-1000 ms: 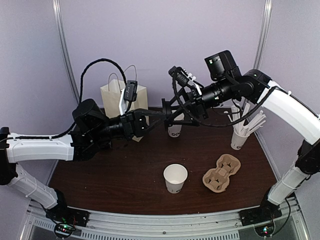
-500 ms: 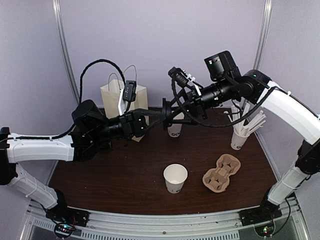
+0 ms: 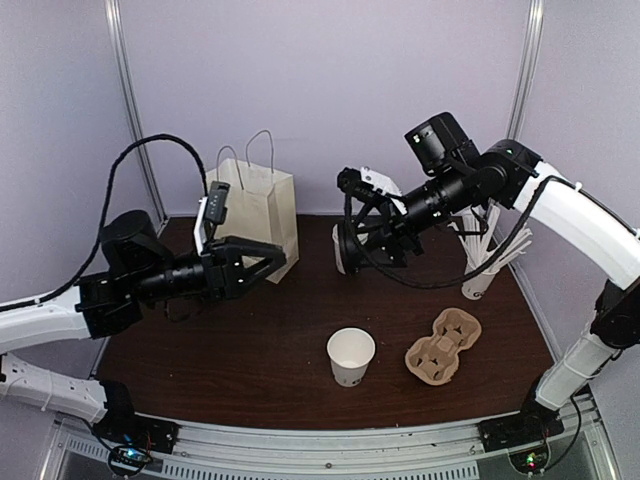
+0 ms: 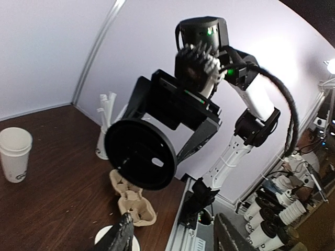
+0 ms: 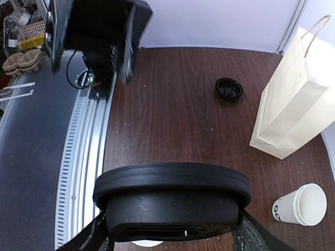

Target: Pack the takeout coffee

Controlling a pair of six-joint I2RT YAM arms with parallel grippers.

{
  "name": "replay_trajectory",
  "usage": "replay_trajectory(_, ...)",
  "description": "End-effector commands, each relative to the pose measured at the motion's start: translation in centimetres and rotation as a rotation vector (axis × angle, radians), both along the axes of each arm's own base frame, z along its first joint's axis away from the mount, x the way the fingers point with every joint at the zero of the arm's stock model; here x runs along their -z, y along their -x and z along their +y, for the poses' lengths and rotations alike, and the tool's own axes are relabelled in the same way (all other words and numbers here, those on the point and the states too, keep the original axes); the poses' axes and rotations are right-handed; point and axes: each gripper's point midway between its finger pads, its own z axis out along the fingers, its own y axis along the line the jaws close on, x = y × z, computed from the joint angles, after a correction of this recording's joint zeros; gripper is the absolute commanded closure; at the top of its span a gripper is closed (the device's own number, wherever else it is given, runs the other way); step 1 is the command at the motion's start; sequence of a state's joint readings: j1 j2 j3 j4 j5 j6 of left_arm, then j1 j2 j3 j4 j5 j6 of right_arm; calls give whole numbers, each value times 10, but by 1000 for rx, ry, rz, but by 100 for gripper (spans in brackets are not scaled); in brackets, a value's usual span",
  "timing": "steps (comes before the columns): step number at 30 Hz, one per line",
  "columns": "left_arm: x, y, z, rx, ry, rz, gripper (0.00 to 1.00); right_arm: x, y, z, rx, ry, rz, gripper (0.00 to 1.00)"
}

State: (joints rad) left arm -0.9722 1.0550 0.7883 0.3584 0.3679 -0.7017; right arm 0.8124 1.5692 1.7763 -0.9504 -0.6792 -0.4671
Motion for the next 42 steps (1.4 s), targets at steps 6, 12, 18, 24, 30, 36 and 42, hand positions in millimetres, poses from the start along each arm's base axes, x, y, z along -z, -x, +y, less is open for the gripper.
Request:
replay_trajectory(6, 62, -12, 88, -341, -343, -14, 45, 79, 23, -23, -183, 396, -61, 27)
replay_trajectory(12, 70, -13, 100, -374, -385, -19, 45, 119, 34, -26, -276, 613, -186, 24)
replay_trajectory(18, 79, -11, 99, -363, -395, -7, 45, 142, 38, -29, -337, 762, -248, 24)
replay_trajectory(24, 85, -11, 100, -365, -393, 2, 45, 162, 40, -27, -367, 878, -322, 22)
replay_trajectory(30, 88, -10, 100, -365, -393, 4, 45, 167, 33, -19, -358, 925, -369, 21)
replay_trajectory(36, 91, -10, 101, -367, -393, 4, 45, 173, 36, -14, -373, 952, -368, 20)
replay_trajectory(42, 93, -9, 101, -364, -379, 8, 45, 177, 37, -9, -380, 974, -364, 18)
